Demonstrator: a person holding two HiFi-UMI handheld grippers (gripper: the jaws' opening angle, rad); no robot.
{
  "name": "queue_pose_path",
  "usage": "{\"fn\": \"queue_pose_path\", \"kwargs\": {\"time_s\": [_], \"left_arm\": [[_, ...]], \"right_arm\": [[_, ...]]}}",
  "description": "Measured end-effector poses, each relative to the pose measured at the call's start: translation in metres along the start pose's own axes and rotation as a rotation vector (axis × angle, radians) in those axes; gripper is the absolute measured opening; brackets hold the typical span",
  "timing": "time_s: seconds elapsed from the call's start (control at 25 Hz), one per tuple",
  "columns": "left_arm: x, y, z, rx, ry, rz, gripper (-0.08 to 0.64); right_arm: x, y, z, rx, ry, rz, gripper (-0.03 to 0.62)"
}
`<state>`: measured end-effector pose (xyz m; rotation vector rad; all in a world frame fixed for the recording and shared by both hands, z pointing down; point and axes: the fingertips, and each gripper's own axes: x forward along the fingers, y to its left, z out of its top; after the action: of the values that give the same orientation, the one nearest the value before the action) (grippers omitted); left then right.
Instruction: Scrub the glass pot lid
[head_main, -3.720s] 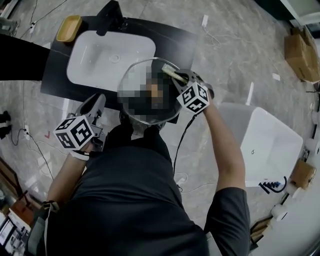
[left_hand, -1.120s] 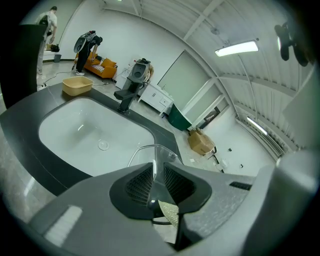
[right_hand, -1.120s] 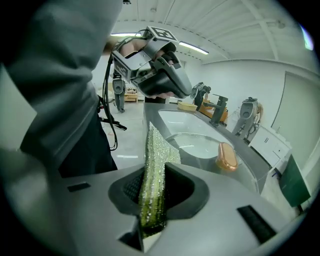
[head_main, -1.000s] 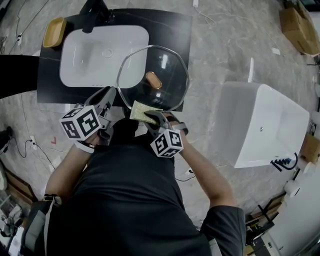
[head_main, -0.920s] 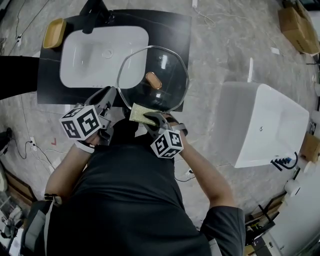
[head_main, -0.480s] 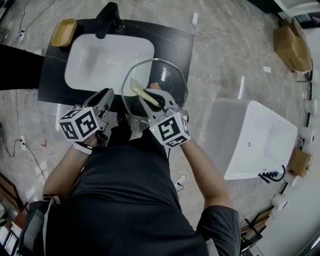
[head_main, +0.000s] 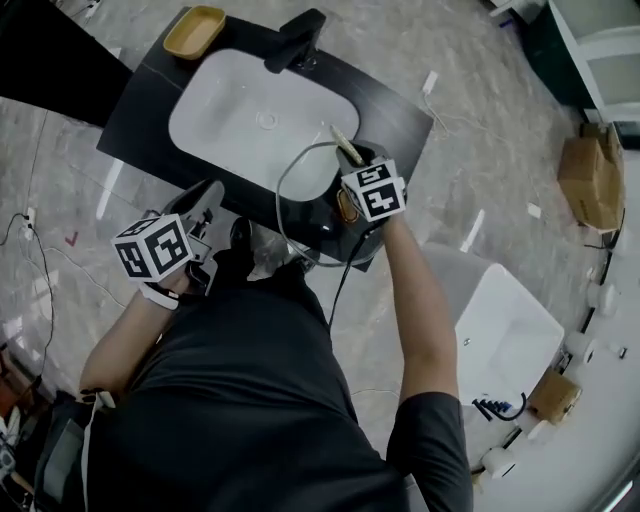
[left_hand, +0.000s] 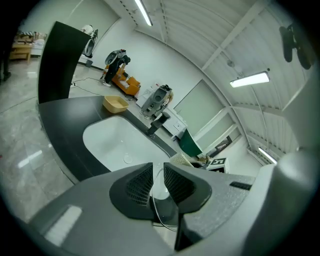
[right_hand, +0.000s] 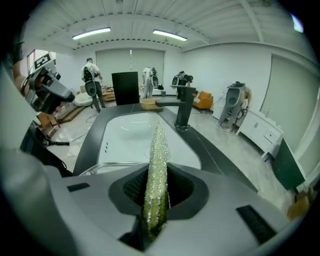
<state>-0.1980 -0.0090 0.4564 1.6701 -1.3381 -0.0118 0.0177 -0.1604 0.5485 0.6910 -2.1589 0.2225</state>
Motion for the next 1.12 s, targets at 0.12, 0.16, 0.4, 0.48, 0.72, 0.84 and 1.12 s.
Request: {"fn": "queue_pose_path", "kwargs": {"time_s": [0.12, 0.16, 0.4, 0.48, 0.72, 0.84, 1.12], "left_arm": [[-0.012, 0.016, 0.000, -0.033, -0.027, 0.040, 0.071], [-0.014, 0.020, 0.000, -0.042, -0.032, 0.047, 0.071], [-0.012, 0.027, -0.007, -0.082, -0.030, 0.060, 0.071], [-0.009, 0.024, -0.009, -0.084, -0.030, 0.057, 0.071], [-0.004, 0.010, -0.013, -0.077, -0.033, 0.046, 0.071], [-0.002, 0.007, -0.016, -0.080, -0.031, 0.049, 0.071], [0.008, 0.002, -0.028, -0.102, -0.012, 0.045, 0.070]], "right_arm": [[0.027, 0.011, -0.008, -0.068, 0.069, 0.051, 0.055], [0.033, 0.015, -0.008, -0.097, 0.086, 0.057, 0.055], [0.051, 0.059, 0.002, -0.340, 0.118, 0.157, 0.055], [0.051, 0.079, 0.002, -0.406, 0.110, 0.207, 0.055], [0.038, 0.136, -0.006, -0.609, 0.094, 0.340, 0.055], [0.026, 0.160, -0.015, -0.697, 0.086, 0.417, 0.055], [-0.008, 0.202, -0.042, -0.744, 0.066, 0.629, 0.055]]}}
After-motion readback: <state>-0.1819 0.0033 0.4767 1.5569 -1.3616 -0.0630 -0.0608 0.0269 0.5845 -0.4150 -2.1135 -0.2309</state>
